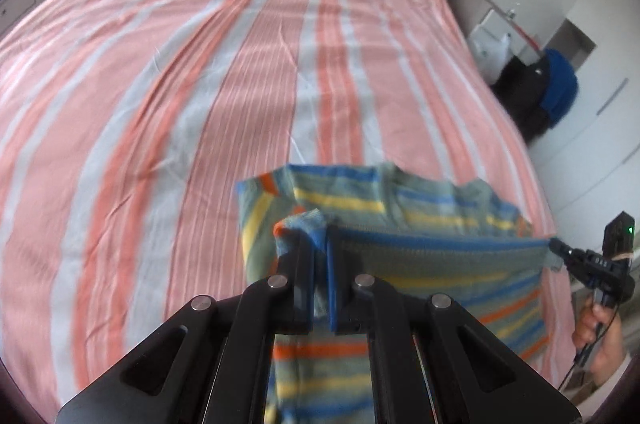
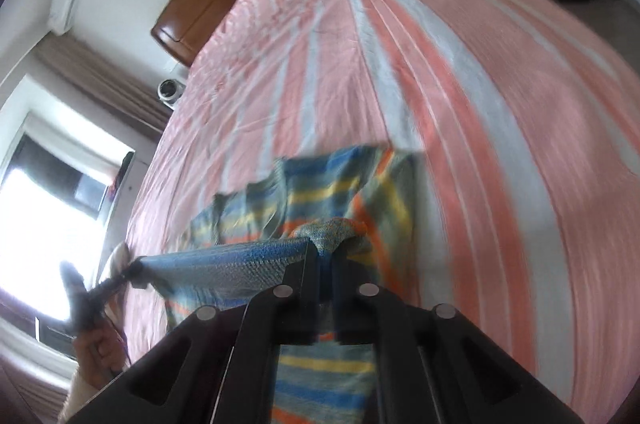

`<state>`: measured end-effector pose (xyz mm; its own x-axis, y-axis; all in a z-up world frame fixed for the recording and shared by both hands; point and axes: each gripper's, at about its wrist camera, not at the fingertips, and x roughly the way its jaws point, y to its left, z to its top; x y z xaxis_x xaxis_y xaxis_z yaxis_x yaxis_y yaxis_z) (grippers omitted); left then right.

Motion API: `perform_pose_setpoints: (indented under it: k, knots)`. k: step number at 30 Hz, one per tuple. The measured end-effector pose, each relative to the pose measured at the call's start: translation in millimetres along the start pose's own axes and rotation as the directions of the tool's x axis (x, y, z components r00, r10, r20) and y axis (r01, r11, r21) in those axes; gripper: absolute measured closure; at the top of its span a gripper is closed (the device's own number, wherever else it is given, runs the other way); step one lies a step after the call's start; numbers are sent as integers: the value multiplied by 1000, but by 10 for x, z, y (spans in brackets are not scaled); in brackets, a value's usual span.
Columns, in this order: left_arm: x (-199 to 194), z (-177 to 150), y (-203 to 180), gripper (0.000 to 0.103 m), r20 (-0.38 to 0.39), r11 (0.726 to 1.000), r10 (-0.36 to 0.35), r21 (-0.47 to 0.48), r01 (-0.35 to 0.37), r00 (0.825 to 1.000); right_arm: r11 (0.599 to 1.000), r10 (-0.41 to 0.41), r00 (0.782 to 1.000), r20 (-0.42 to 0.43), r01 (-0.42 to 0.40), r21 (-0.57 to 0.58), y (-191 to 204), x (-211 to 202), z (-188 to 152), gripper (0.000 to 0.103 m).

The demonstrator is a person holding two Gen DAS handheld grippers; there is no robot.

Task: Fold small clothes
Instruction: 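Lift the hem with both tools and fold it toward the collar, then lay the hem onto the sweater and open both tools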

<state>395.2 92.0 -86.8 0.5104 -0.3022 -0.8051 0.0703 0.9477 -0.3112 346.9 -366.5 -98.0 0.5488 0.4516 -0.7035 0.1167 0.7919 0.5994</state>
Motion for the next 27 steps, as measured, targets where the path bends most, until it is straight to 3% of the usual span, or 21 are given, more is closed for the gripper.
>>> perform_pose_setpoints:
  k: [7, 8, 9, 11, 12, 15, 18, 21, 24, 27]
  knots:
    - [571, 248, 85, 96, -69, 999, 32, -13, -33, 997, 1000, -12, 999, -50, 13, 16, -185, 598, 376, 98]
    - [605, 297, 134, 85, -65, 999, 25, -42, -28, 998, 999, 5, 999, -52, -3, 32, -221, 663, 413, 98]
    - [616, 344, 200, 63, -55, 996, -3, -85, -1, 998, 998, 27, 998, -50, -24, 55, -267, 702, 450, 96]
    - [521, 421, 348, 29, 12, 984, -50, -170, 52, 999, 990, 65, 998, -12, -63, 123, -368, 715, 509, 92]
    - [437, 439, 400, 20, 54, 979, -51, -193, 61, 997, 982, 93, 995, 20, -95, 162, -423, 684, 533, 87]
    - [200, 450, 506, 19, 99, 979, -57, -187, 75, 993, 970, 100, 987, 124, -125, 209, -517, 471, 570, 56]
    - [17, 358, 519, 19, 76, 991, -48, -124, 58, 996, 986, 58, 987, 147, -80, 150, -482, 216, 606, 56]
    - [-34, 192, 415, 19, -5, 995, -100, -24, 100, 995, 998, 44, 992, 120, -49, 41, -299, -1, 567, 56]
    - [-46, -23, 286, 19, -57, 991, -118, 53, 121, 991, 996, 32, 999, -7, -33, -86, 3, 29, 425, 56]
    - [7, -290, 177, 19, -93, 988, -111, 94, 119, 990, 983, 26, 980, -196, -60, -172, 287, 365, 203, 56]
